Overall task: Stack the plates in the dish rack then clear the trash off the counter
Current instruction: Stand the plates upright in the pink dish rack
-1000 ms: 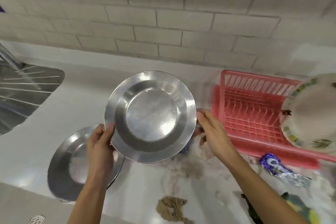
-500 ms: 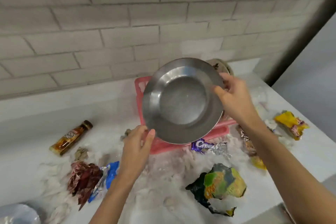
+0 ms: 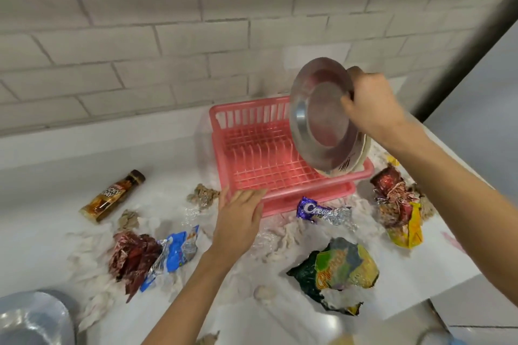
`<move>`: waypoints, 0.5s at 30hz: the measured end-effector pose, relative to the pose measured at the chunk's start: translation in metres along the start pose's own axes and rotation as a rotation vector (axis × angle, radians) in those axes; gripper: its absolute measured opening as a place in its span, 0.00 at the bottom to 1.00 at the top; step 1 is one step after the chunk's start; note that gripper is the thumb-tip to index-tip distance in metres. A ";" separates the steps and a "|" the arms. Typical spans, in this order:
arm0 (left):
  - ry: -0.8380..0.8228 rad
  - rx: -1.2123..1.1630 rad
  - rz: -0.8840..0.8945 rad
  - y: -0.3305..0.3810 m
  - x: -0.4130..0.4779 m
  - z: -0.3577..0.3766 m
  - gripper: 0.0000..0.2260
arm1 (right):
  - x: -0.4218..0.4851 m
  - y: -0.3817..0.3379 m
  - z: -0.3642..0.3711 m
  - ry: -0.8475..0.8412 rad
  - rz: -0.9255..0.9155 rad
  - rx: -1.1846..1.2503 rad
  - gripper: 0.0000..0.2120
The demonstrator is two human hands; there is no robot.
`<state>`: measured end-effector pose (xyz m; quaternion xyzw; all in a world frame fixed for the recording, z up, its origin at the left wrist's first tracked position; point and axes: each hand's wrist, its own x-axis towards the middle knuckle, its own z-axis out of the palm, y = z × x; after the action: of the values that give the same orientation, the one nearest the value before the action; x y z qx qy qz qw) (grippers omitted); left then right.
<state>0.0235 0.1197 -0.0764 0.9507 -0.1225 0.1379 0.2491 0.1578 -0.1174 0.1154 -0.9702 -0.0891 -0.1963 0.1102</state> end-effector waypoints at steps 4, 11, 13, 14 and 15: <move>0.003 -0.005 -0.001 -0.002 -0.001 0.003 0.16 | 0.004 -0.011 0.018 -0.045 -0.030 -0.113 0.12; -0.036 -0.054 -0.005 0.001 -0.002 0.002 0.17 | -0.004 -0.021 0.043 -0.226 0.030 -0.146 0.17; -0.028 -0.232 -0.042 0.003 -0.002 -0.004 0.16 | -0.005 -0.020 0.046 -0.236 0.019 -0.117 0.17; -0.008 -0.382 -0.097 0.002 -0.002 -0.011 0.15 | -0.005 -0.018 0.047 -0.232 0.015 -0.107 0.18; 0.022 -0.510 -0.161 -0.001 -0.003 -0.021 0.13 | -0.004 -0.016 0.044 -0.225 0.027 -0.091 0.18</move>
<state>0.0171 0.1318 -0.0599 0.8624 -0.0745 0.0929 0.4921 0.1663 -0.0917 0.0771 -0.9912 -0.0790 -0.0887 0.0582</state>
